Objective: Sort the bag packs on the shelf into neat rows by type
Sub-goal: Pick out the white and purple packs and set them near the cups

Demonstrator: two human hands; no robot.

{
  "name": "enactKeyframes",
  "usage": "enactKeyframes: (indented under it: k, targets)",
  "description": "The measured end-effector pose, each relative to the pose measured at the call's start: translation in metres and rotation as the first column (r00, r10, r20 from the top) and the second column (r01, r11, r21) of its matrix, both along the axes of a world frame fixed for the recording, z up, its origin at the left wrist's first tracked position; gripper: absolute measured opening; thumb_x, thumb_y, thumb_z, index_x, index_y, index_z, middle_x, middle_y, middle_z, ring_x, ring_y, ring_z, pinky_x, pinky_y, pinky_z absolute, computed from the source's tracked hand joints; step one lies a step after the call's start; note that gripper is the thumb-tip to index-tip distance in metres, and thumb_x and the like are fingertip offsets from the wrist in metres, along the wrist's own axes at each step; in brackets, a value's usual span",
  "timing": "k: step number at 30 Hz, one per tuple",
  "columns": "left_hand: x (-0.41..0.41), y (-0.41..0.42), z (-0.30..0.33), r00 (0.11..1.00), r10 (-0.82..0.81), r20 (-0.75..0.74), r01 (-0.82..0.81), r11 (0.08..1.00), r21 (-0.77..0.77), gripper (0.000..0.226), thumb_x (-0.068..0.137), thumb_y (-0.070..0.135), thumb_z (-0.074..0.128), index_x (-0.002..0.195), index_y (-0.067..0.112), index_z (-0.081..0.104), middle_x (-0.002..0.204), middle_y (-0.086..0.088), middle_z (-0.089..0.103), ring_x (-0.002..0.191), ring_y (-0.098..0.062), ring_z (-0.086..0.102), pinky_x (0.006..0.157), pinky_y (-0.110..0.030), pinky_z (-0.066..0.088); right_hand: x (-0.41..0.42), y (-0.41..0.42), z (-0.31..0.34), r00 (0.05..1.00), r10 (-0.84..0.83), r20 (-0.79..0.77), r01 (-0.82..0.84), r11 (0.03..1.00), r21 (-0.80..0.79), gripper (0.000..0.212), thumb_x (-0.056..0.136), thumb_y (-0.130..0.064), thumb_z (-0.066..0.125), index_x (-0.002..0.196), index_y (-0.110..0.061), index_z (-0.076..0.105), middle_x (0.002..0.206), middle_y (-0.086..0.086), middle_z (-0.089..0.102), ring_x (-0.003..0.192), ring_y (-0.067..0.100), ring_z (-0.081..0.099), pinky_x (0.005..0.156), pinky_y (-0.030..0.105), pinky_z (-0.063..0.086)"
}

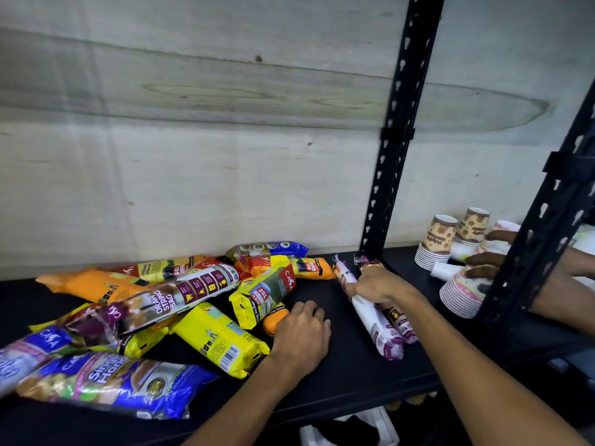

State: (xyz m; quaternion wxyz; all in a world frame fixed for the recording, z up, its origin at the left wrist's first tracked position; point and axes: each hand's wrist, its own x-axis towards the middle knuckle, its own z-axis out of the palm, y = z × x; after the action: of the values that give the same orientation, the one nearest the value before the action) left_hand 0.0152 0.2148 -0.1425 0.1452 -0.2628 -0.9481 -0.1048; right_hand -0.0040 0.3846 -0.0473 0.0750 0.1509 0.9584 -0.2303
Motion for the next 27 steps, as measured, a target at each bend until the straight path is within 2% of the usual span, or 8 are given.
enactKeyframes:
  k: [3,4,5,6,7,13,22,27]
  targets:
    - [0.0,0.001,0.0,1.0,0.016,-0.012,-0.016,0.999,-0.034,0.048,0.085,0.04,0.036,0.078,0.019,0.078,0.078,0.004,0.071,0.069,-0.013,0.067,0.053,-0.021,0.055,0.005,0.006,0.002,1.0,-0.007,-0.003,0.007,0.998,-0.061,0.031,0.09,-0.033,0.058,0.072,-0.01,0.045,0.066,0.008,0.04,0.054,0.016,0.041,0.056,0.031,0.033]
    - [0.0,0.0,0.001,1.0,0.012,0.007,-0.012,0.999,-0.042,0.044,0.085,0.039,0.04,0.08,0.018,0.078,0.079,0.003,0.071,0.07,-0.013,0.068,0.054,-0.022,0.055,0.007,0.009,0.001,1.0,-0.005,-0.001,0.005,0.996,-0.094,0.034,0.093,-0.033,0.055,0.079,-0.002,0.051,0.069,0.016,0.045,0.06,0.02,0.051,0.061,0.033,0.041]
    - [0.001,0.0,0.001,0.999,0.014,0.032,-0.013,0.999,-0.045,0.04,0.084,0.039,0.045,0.081,0.018,0.079,0.08,0.002,0.071,0.071,-0.014,0.068,0.055,-0.023,0.056,0.007,0.013,-0.001,1.0,-0.003,0.0,0.003,0.991,-0.131,0.037,0.094,-0.034,0.053,0.094,0.004,0.057,0.113,0.029,0.059,0.07,0.024,0.06,0.07,0.037,0.049]
    - [0.002,0.0,0.003,0.999,0.015,0.041,-0.013,0.998,-0.053,0.037,0.083,0.04,0.049,0.082,0.017,0.079,0.081,0.002,0.072,0.072,-0.014,0.068,0.056,-0.023,0.056,0.007,0.016,-0.004,1.0,-0.001,0.003,0.001,0.986,-0.164,0.04,0.094,-0.034,0.052,0.106,0.003,0.057,0.09,-0.004,0.057,0.078,0.026,0.064,0.076,0.042,0.053]
    - [0.003,0.0,0.005,0.999,0.019,0.031,-0.017,0.998,-0.066,0.036,0.083,0.04,0.051,0.085,0.017,0.079,0.084,0.001,0.072,0.075,-0.015,0.068,0.059,-0.023,0.056,0.006,0.02,-0.007,1.0,0.005,-0.001,-0.005,0.984,-0.179,0.037,0.093,-0.035,0.05,0.109,-0.002,0.056,0.099,0.02,0.069,0.082,0.025,0.066,0.082,0.047,0.055]
    - [0.006,0.0,0.007,1.0,0.01,0.021,-0.009,0.999,-0.05,0.048,0.103,0.038,0.032,0.133,0.01,0.057,0.133,-0.008,0.056,0.121,-0.023,0.051,0.097,-0.034,0.047,0.009,0.012,-0.007,0.998,0.057,-0.037,-0.054,0.995,0.084,0.033,0.1,-0.022,0.045,0.131,-0.012,0.049,0.125,0.011,0.061,0.106,0.025,0.063,0.086,0.034,0.052]
    - [0.007,0.0,0.009,0.999,0.012,0.049,-0.01,0.999,-0.038,0.04,0.094,0.04,0.045,0.108,0.016,0.075,0.108,-0.001,0.069,0.099,-0.017,0.063,0.081,-0.027,0.055,0.003,0.013,-0.011,0.996,0.075,-0.052,-0.061,0.971,0.231,0.03,0.097,-0.022,0.054,0.125,-0.011,0.056,0.123,0.011,0.061,0.105,0.027,0.061,0.083,0.034,0.051]
    - [0.005,0.006,0.015,0.992,0.018,0.124,-0.016,1.0,-0.02,0.049,0.103,0.035,0.034,0.145,0.011,0.043,0.145,-0.008,0.045,0.132,-0.026,0.04,0.107,-0.036,0.039,0.003,0.022,-0.012,0.983,0.11,-0.145,-0.066,0.957,0.283,0.029,0.096,-0.026,0.058,0.122,-0.015,0.062,0.124,0.008,0.064,0.106,0.025,0.061,0.084,0.034,0.05]
